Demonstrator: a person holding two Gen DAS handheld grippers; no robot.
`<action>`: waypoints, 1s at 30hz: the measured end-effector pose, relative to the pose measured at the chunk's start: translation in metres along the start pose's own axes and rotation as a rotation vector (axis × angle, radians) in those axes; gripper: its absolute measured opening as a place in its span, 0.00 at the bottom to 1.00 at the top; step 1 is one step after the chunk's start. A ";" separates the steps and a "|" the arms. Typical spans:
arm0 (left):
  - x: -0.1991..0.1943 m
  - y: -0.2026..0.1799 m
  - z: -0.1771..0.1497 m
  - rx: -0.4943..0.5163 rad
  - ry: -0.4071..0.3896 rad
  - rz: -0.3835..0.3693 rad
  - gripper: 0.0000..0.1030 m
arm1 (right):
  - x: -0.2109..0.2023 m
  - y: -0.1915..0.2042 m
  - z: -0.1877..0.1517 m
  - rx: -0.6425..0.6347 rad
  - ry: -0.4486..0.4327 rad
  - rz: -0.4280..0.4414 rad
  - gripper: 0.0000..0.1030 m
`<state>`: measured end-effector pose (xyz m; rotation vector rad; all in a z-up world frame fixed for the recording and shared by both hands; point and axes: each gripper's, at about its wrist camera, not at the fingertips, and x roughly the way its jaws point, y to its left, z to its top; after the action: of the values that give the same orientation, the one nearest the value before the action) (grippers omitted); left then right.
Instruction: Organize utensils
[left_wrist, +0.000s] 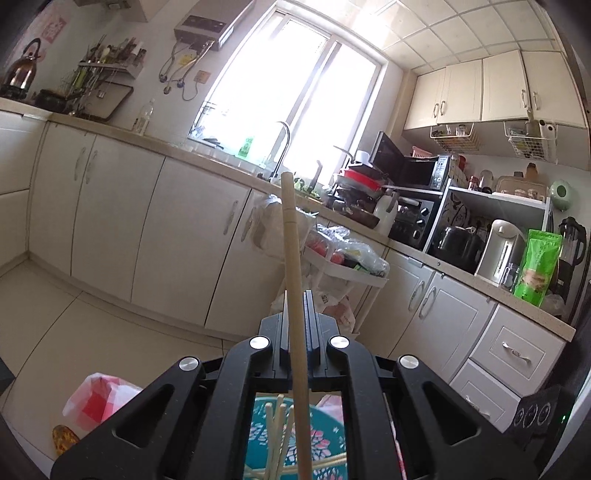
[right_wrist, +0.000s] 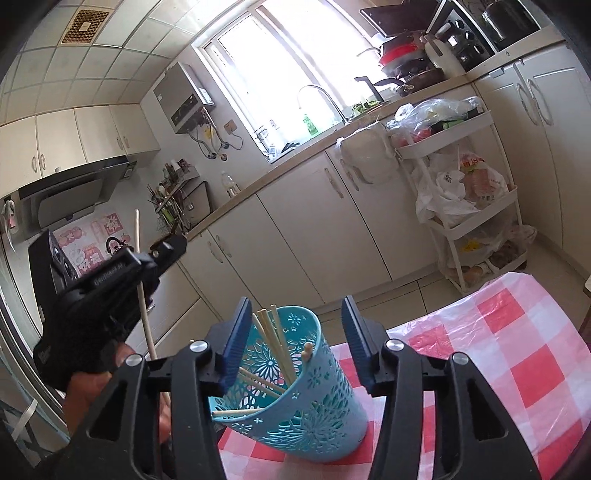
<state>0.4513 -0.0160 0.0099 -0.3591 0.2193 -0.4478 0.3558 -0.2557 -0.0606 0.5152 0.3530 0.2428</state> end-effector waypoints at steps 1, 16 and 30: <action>0.002 -0.004 0.006 0.005 -0.016 0.004 0.04 | -0.001 -0.002 0.000 0.005 0.001 -0.002 0.48; 0.026 -0.004 -0.016 0.061 0.195 0.137 0.35 | -0.023 -0.046 -0.026 0.062 0.078 -0.094 0.54; -0.160 -0.071 -0.042 0.270 0.318 0.351 0.89 | -0.137 0.036 -0.023 -0.118 0.197 -0.202 0.93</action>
<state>0.2719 -0.0148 0.0193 0.0212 0.5165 -0.1806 0.2167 -0.2582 -0.0240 0.3370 0.5751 0.1181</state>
